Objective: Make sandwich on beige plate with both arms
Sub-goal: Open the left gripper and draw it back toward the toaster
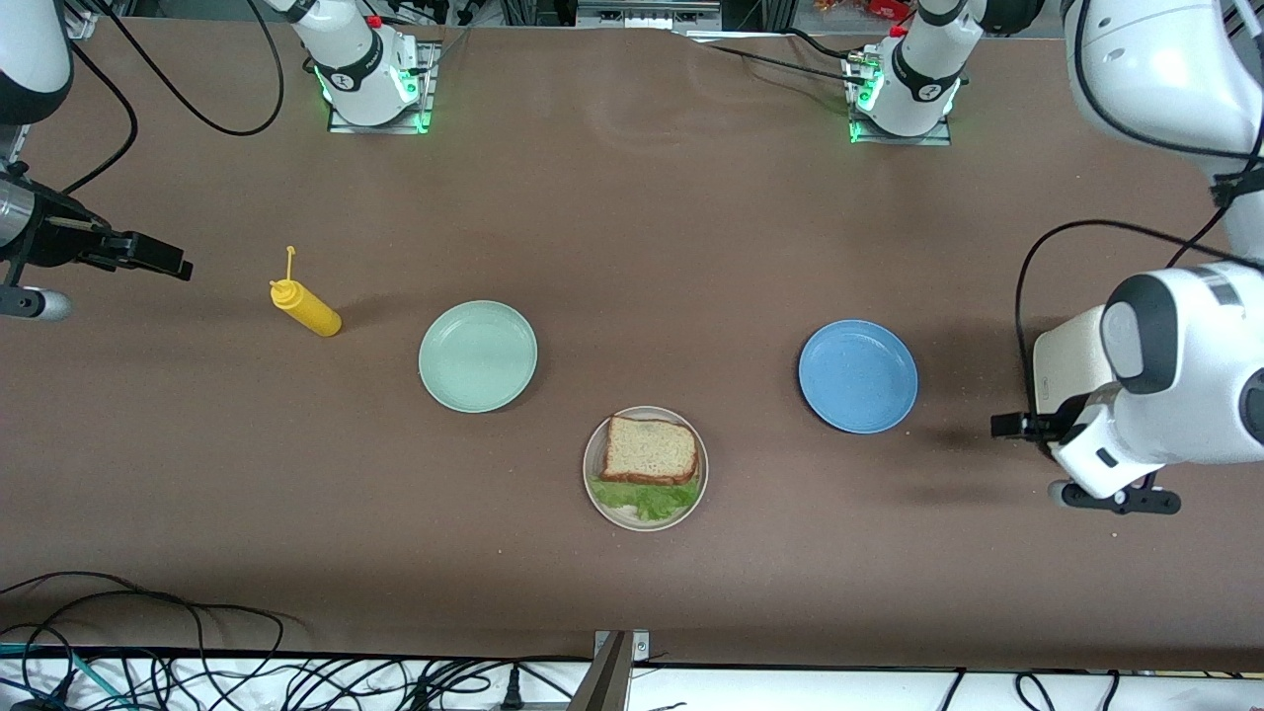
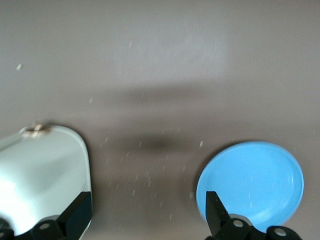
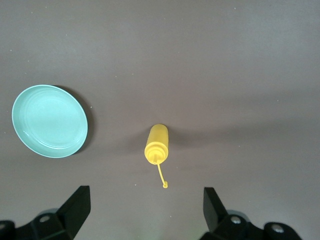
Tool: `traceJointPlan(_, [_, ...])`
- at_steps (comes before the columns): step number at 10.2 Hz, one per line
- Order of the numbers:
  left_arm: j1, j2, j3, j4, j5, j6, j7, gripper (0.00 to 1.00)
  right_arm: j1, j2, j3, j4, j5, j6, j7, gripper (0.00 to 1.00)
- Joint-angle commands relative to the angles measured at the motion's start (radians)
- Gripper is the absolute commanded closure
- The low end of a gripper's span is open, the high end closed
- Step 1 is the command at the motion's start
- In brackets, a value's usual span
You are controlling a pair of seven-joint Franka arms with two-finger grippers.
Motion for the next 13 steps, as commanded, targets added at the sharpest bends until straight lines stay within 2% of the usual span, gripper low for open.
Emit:
traceJointPlan(1, [-0.015, -0.043, 0.021, 0.036, 0.061, -0.145, -0.12, 0.0, -0.008, -0.021, 0.017, -0.03, -0.014, 0.021, 0.016, 0.0])
traceJointPlan(2, [-0.016, -0.043, 0.016, 0.052, 0.102, -0.199, -0.177, 0.0, -0.008, -0.018, 0.018, -0.029, -0.014, 0.023, 0.016, 0.0])
traceJointPlan(4, [-0.007, -0.078, -0.022, 0.035, 0.147, -0.213, -0.205, 0.0, 0.001, -0.018, 0.018, -0.024, -0.017, 0.023, 0.015, 0.0])
traceJointPlan(5, [0.001, -0.105, -0.078, 0.006, 0.194, -0.213, -0.205, 0.0, 0.001, -0.018, 0.018, -0.021, -0.019, 0.014, 0.01, 0.0])
traceJointPlan(6, [0.054, -0.171, -0.197, -0.061, 0.296, -0.207, -0.208, 0.0, 0.001, -0.019, 0.018, -0.018, -0.019, 0.004, 0.007, 0.0])
traceJointPlan(7, [0.151, -0.201, -0.341, -0.083, 0.356, -0.207, -0.24, 0.0, 0.005, -0.019, 0.02, -0.017, -0.037, -0.002, 0.007, 0.0])
traceJointPlan(8, [0.189, -0.228, -0.391, -0.109, 0.363, -0.207, -0.262, 0.0, 0.015, -0.018, 0.021, -0.015, -0.067, -0.002, 0.007, 0.0])
traceJointPlan(10, [0.201, -0.303, -0.395, -0.193, 0.337, -0.207, -0.247, 0.0, 0.027, -0.013, 0.018, -0.006, -0.074, 0.004, 0.01, 0.0])
traceJointPlan(12, [0.214, -0.432, -0.395, -0.337, 0.28, -0.172, -0.131, 0.0, 0.029, 0.008, 0.018, 0.022, -0.068, -0.002, 0.051, 0.0])
traceJointPlan(13, [0.217, -0.469, -0.395, -0.375, 0.265, -0.169, -0.112, 0.0, 0.03, 0.008, 0.018, 0.02, -0.065, -0.005, 0.105, 0.0])
